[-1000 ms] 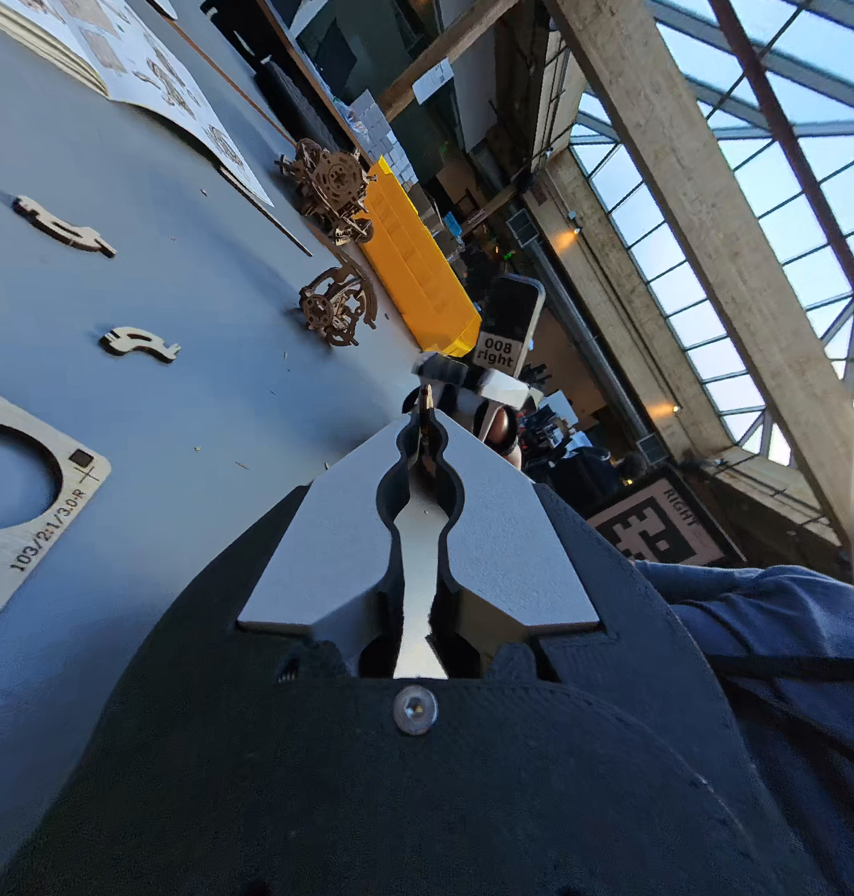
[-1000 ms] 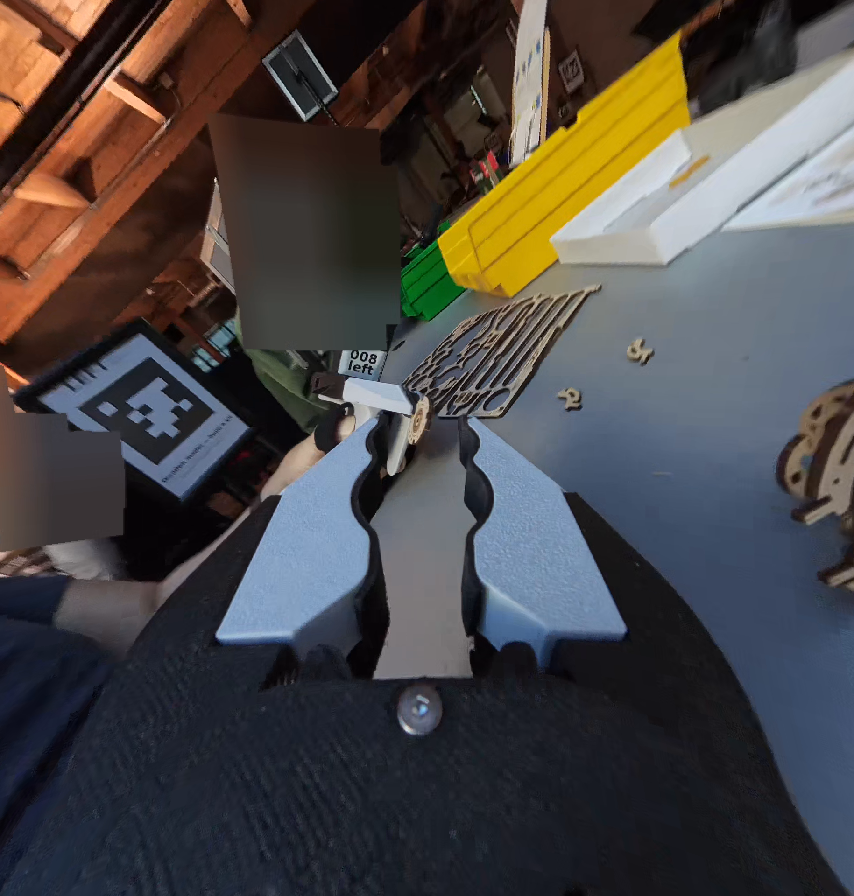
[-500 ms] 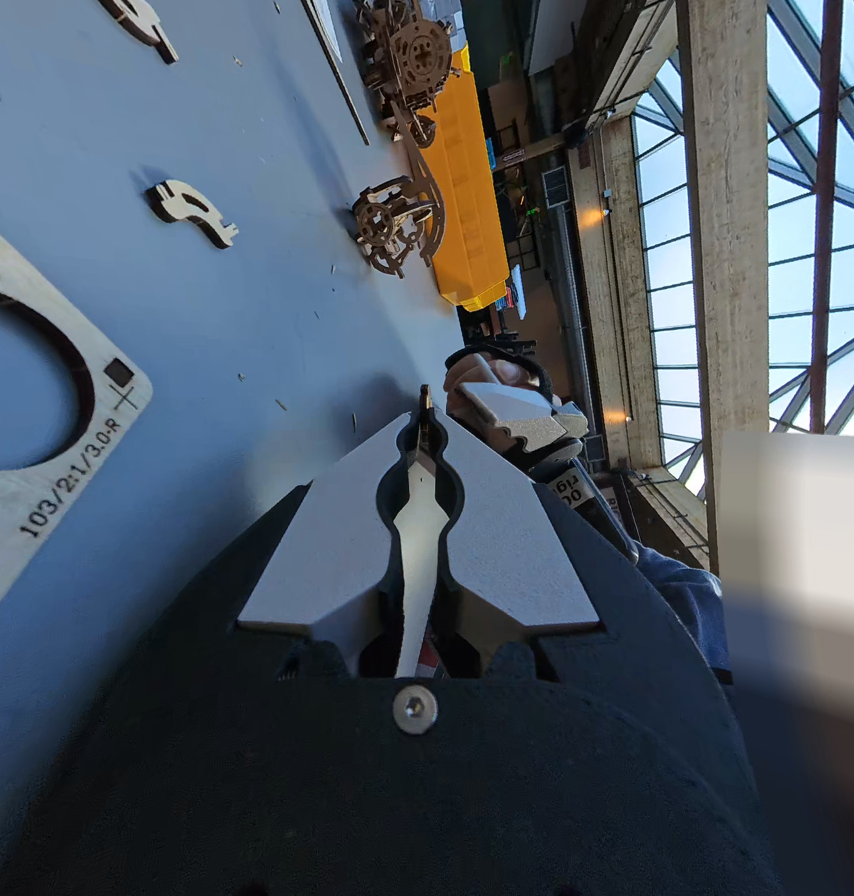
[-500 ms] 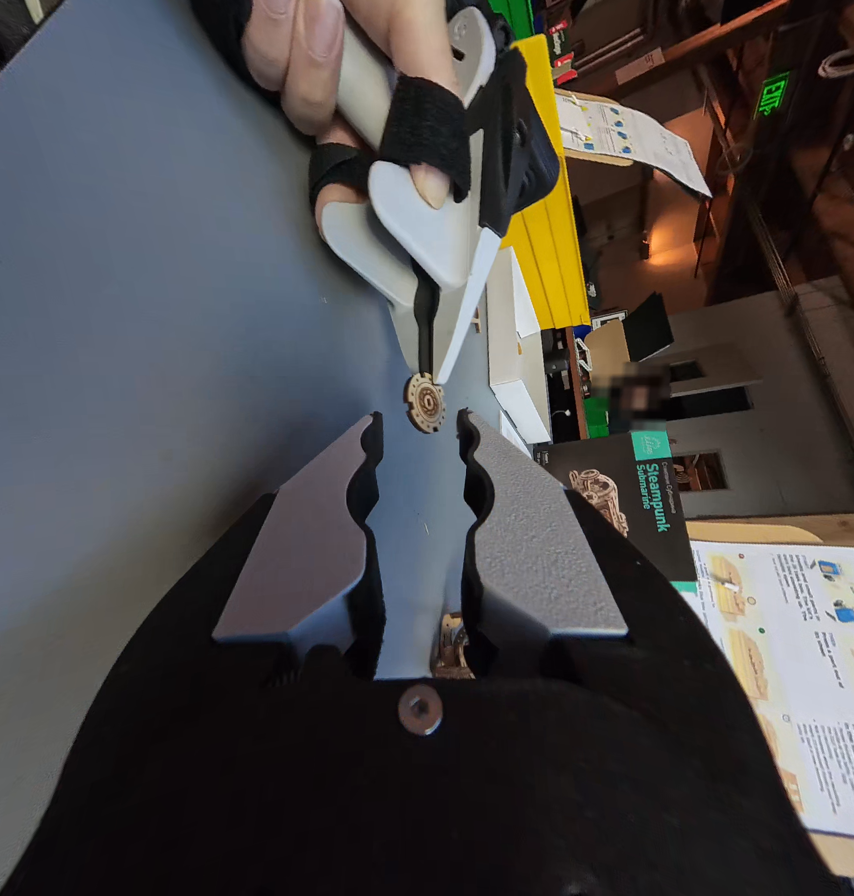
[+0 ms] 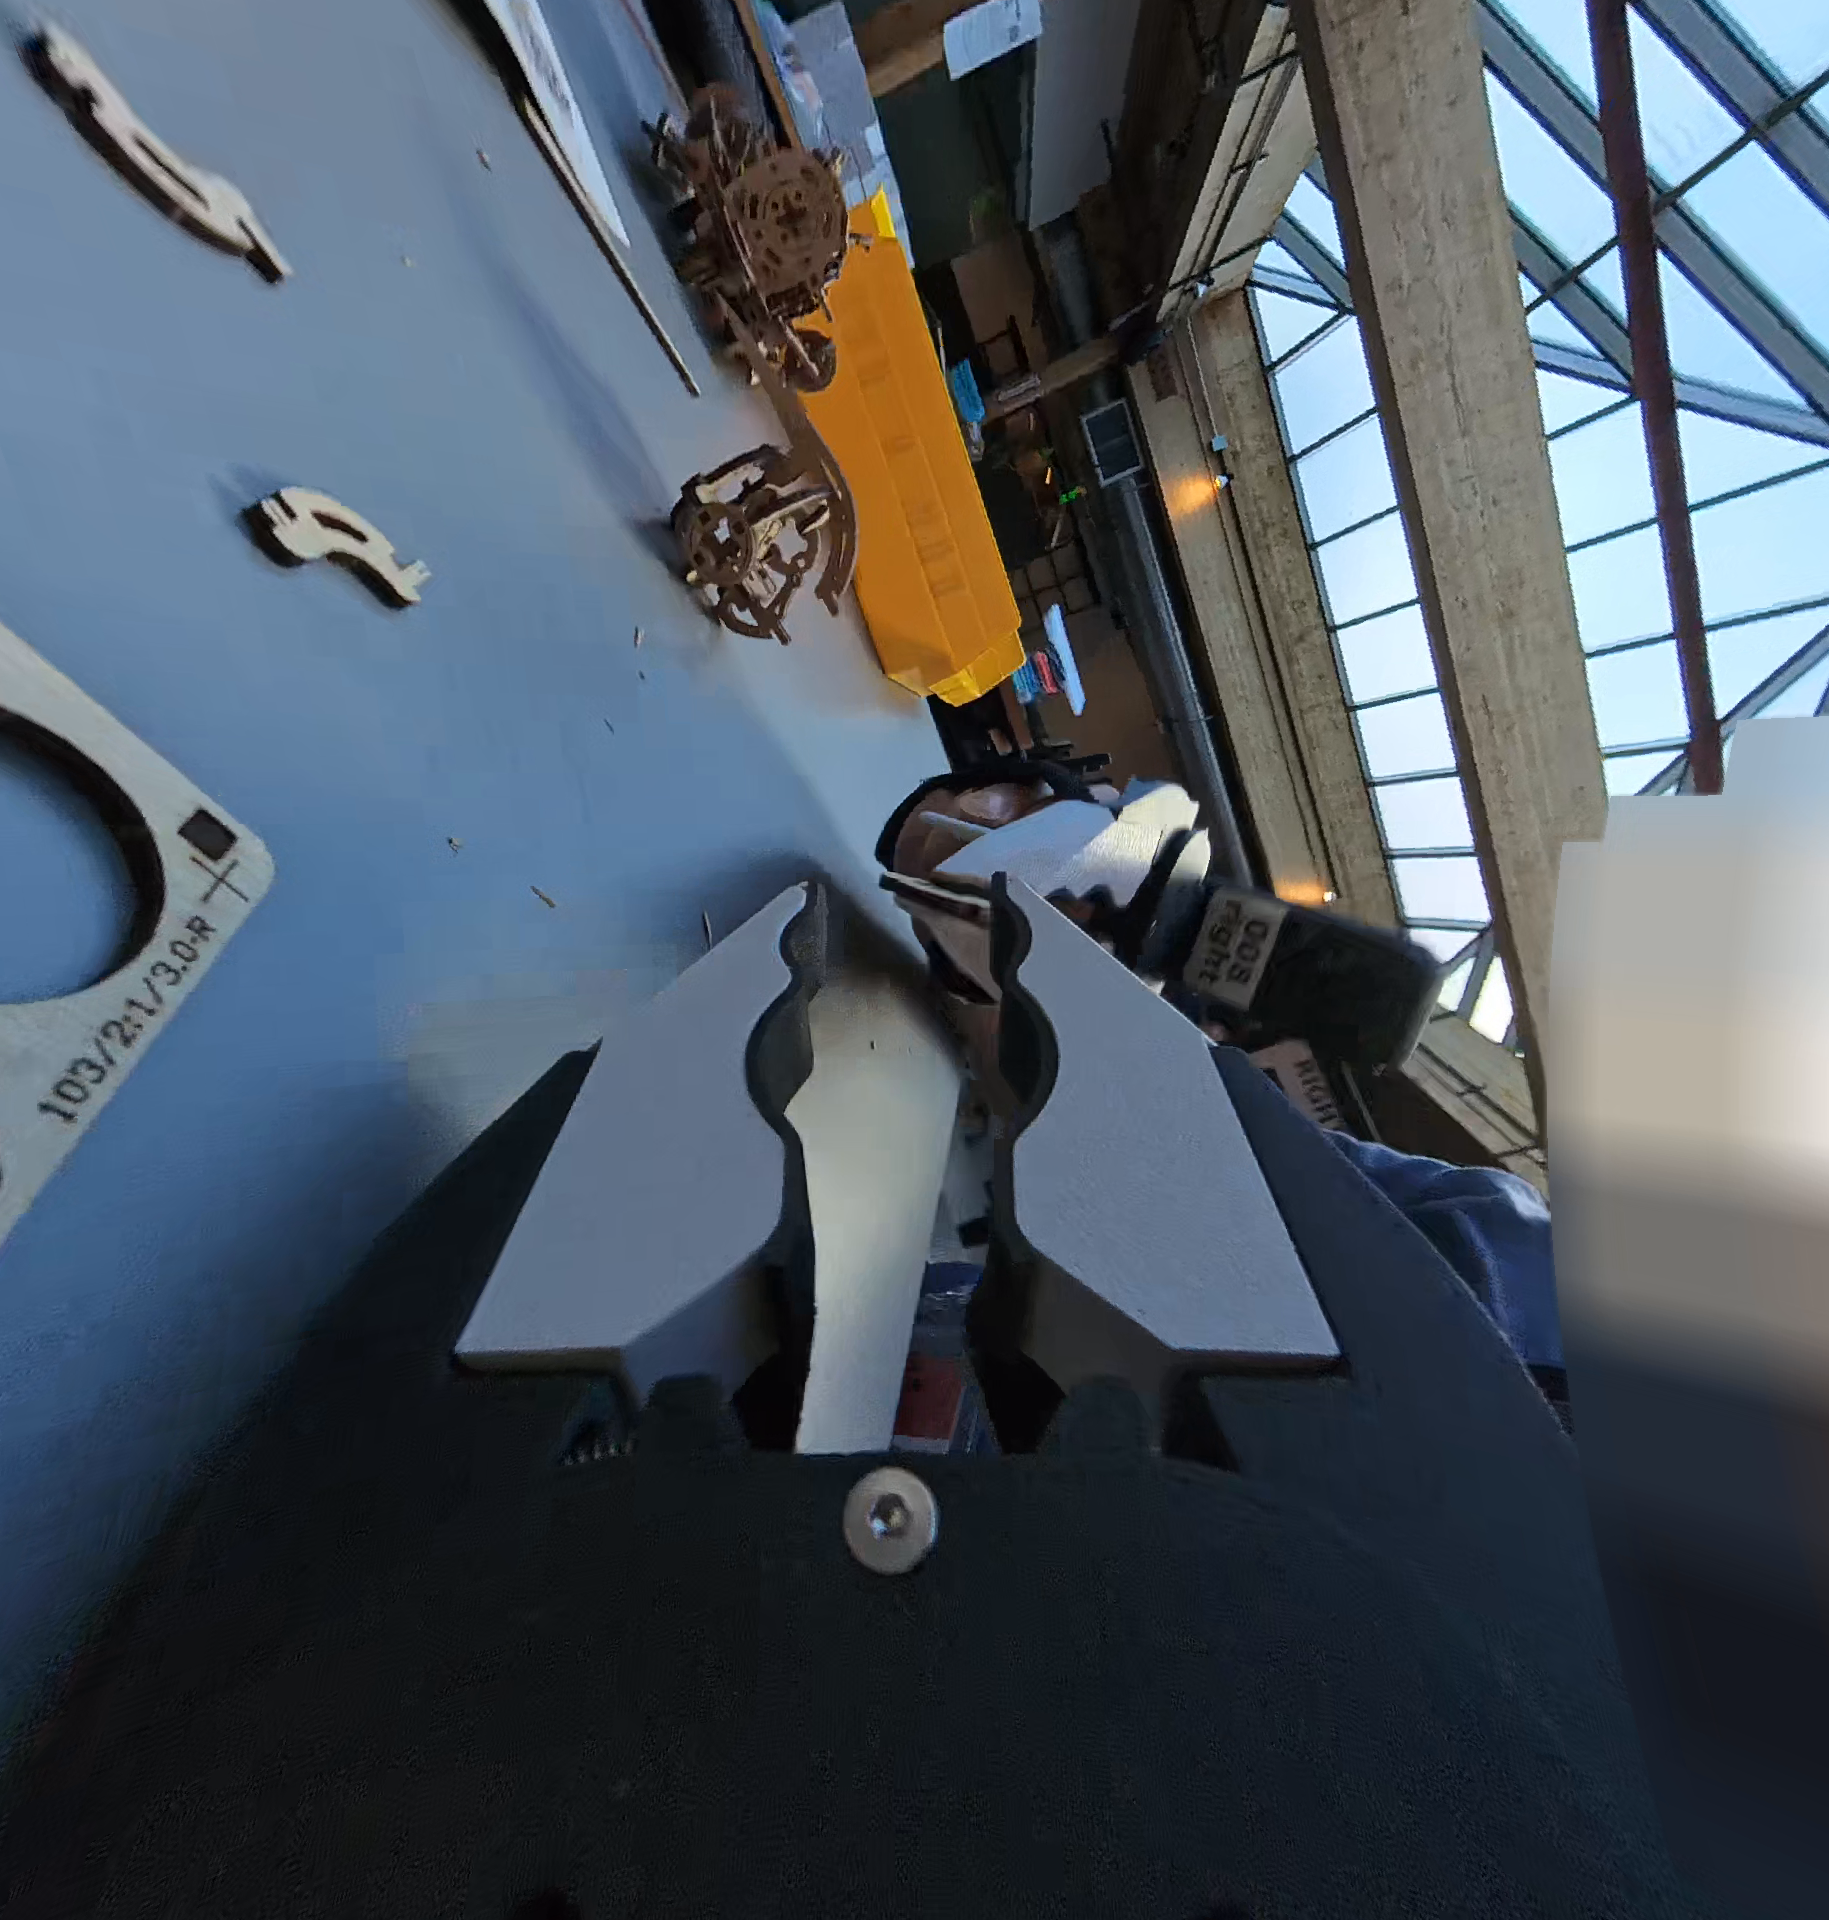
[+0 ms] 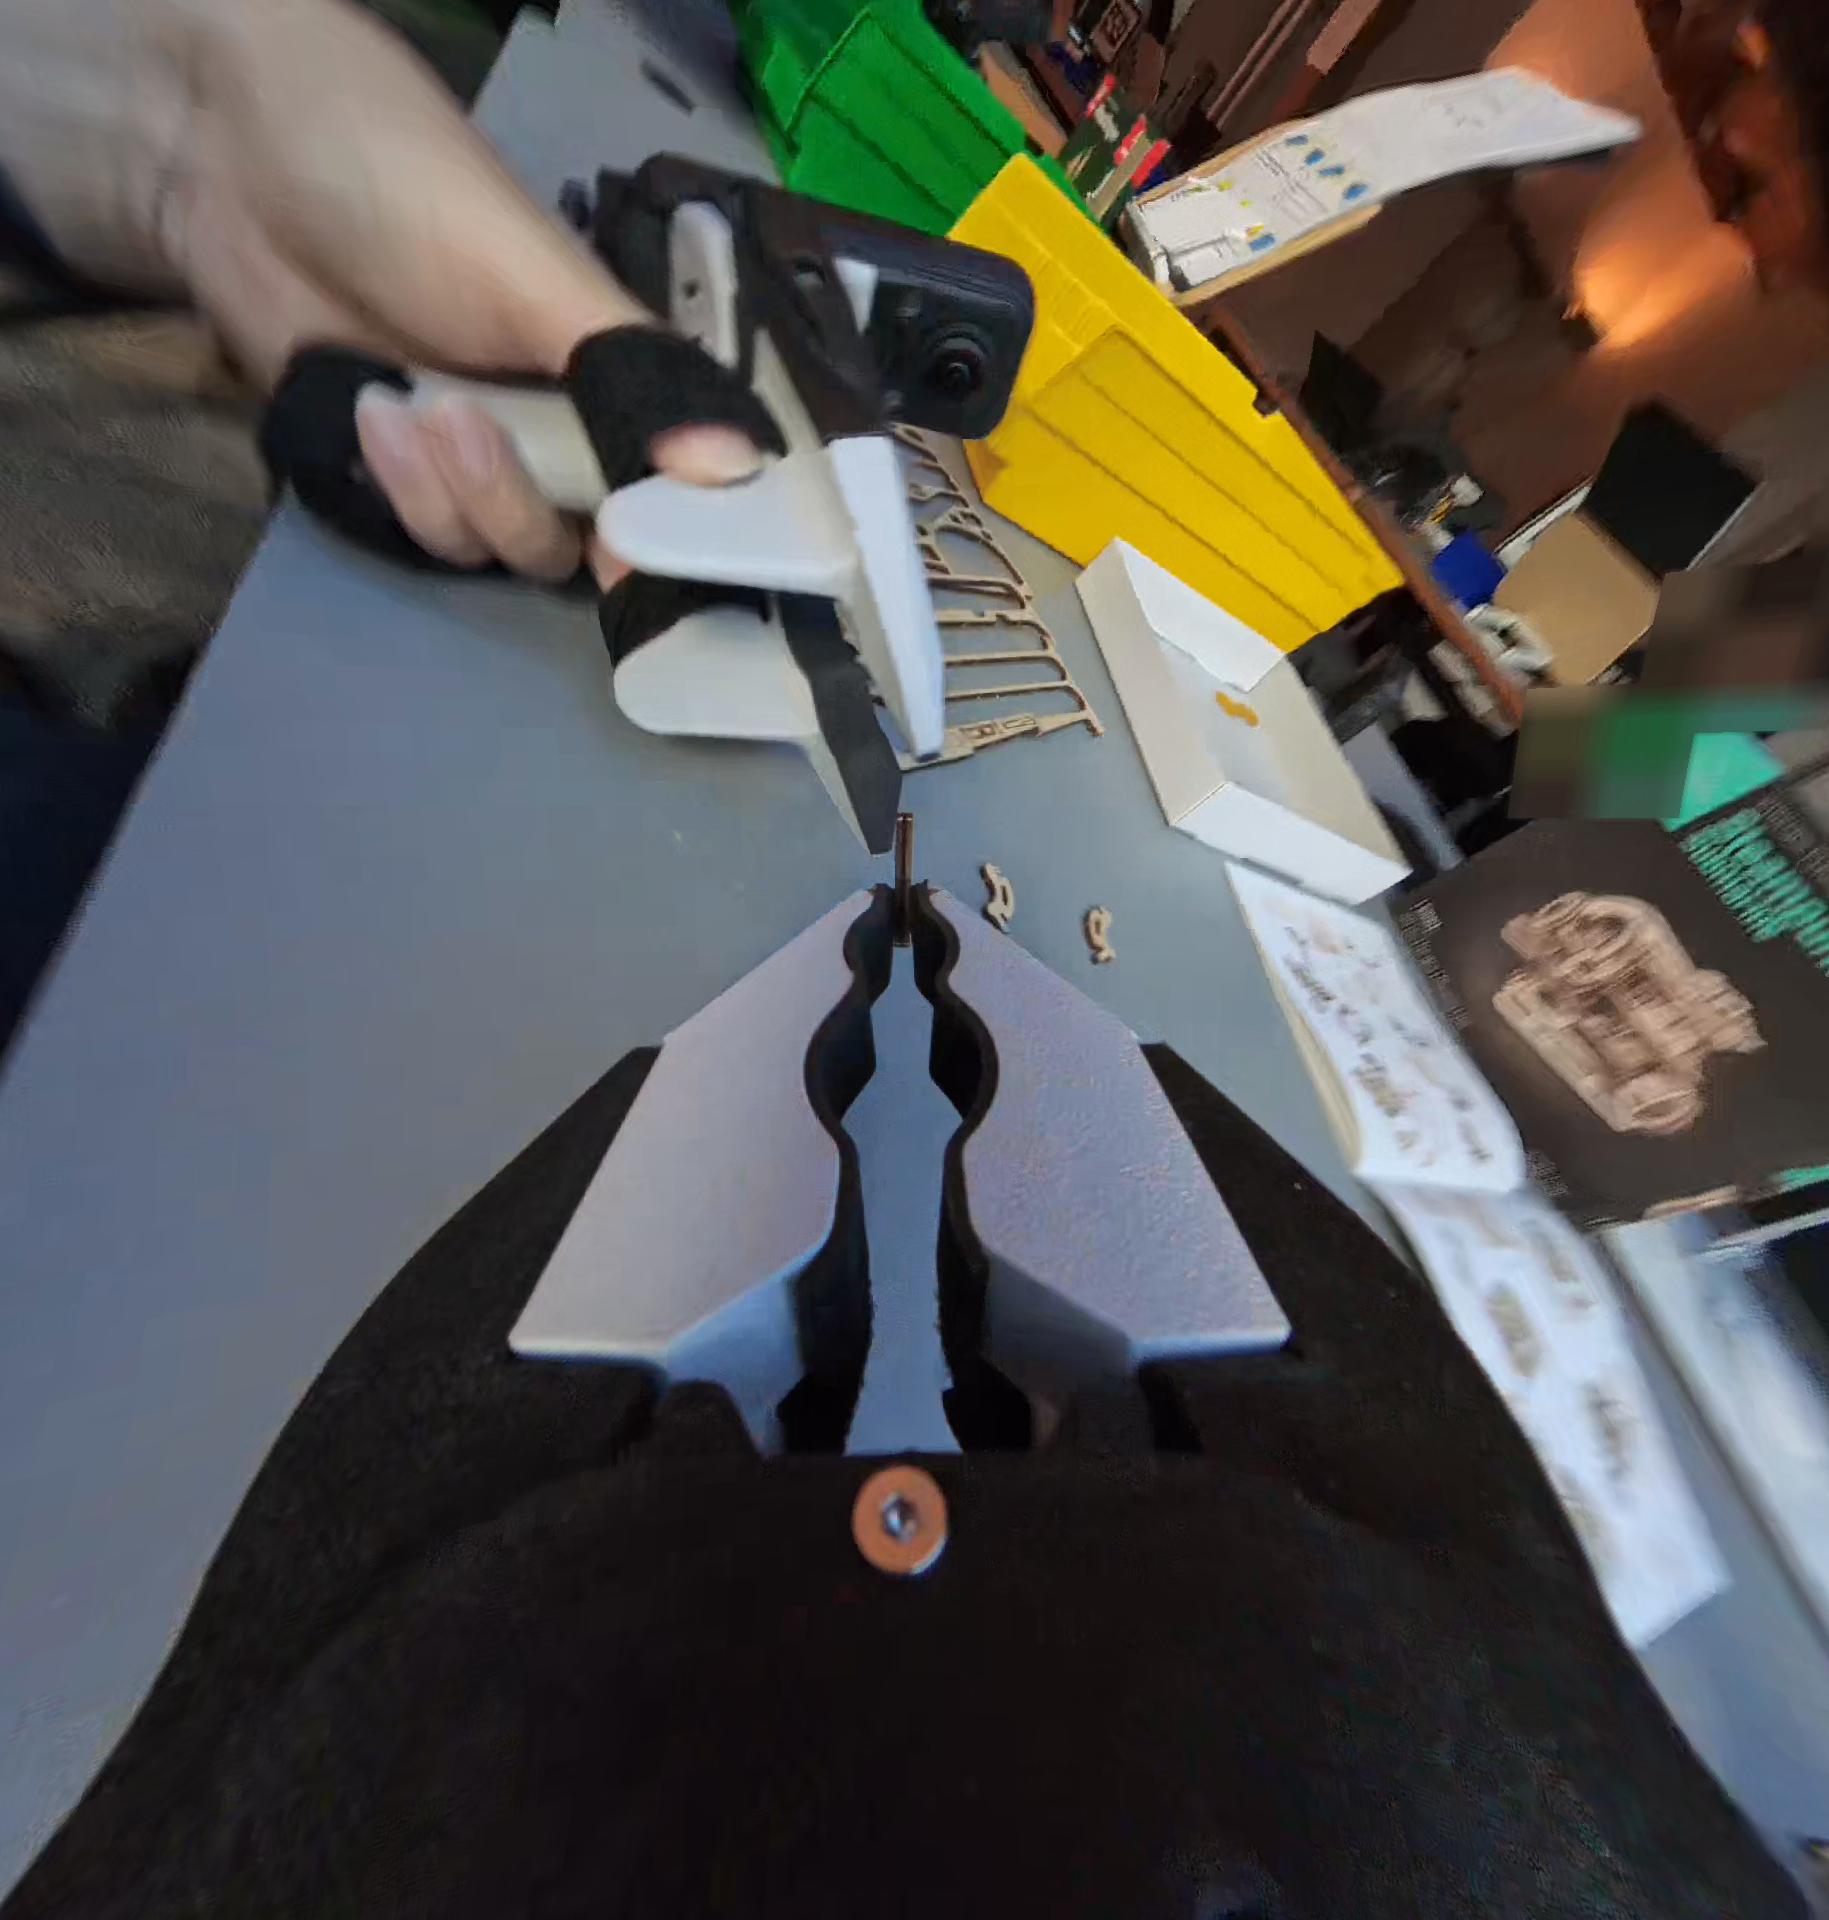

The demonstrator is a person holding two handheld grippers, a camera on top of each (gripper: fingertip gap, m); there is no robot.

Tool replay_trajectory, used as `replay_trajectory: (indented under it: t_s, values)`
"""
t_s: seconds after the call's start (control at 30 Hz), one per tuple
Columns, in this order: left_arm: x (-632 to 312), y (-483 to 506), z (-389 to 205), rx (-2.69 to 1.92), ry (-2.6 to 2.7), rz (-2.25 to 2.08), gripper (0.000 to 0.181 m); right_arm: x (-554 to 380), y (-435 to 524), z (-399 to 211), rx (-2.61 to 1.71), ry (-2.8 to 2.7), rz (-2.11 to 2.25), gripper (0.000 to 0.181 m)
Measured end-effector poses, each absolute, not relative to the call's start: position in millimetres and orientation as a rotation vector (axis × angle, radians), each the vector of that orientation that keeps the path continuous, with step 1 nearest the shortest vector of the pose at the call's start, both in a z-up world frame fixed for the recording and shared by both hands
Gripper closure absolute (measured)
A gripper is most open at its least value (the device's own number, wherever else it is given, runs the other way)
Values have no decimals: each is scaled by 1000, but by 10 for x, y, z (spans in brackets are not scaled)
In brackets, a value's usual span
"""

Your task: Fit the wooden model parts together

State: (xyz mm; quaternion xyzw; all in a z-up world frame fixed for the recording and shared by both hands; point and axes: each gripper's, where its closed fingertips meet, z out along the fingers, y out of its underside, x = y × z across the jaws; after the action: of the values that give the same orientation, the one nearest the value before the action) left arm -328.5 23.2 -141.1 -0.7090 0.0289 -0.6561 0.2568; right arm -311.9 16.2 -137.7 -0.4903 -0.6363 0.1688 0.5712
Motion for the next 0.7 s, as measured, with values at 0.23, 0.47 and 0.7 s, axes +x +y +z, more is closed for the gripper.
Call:
replay_trajectory:
  t_s: [0.23, 0.47, 0.7]
  values:
    - [-3253, 78, -1181, -1761, 413, -1489, 146, -3081, 151, -1086, -1668, -961, 1595, 181]
    - [-3113, 32, -1232, -1779, 438, -1587, 161, -3051, 79, -1172, -1732, -897, 1800, 181]
    - [-3065, -29, -1228, -1777, 491, -1624, 178, -3049, 67, -1196, -1739, -876, 1882, 181]
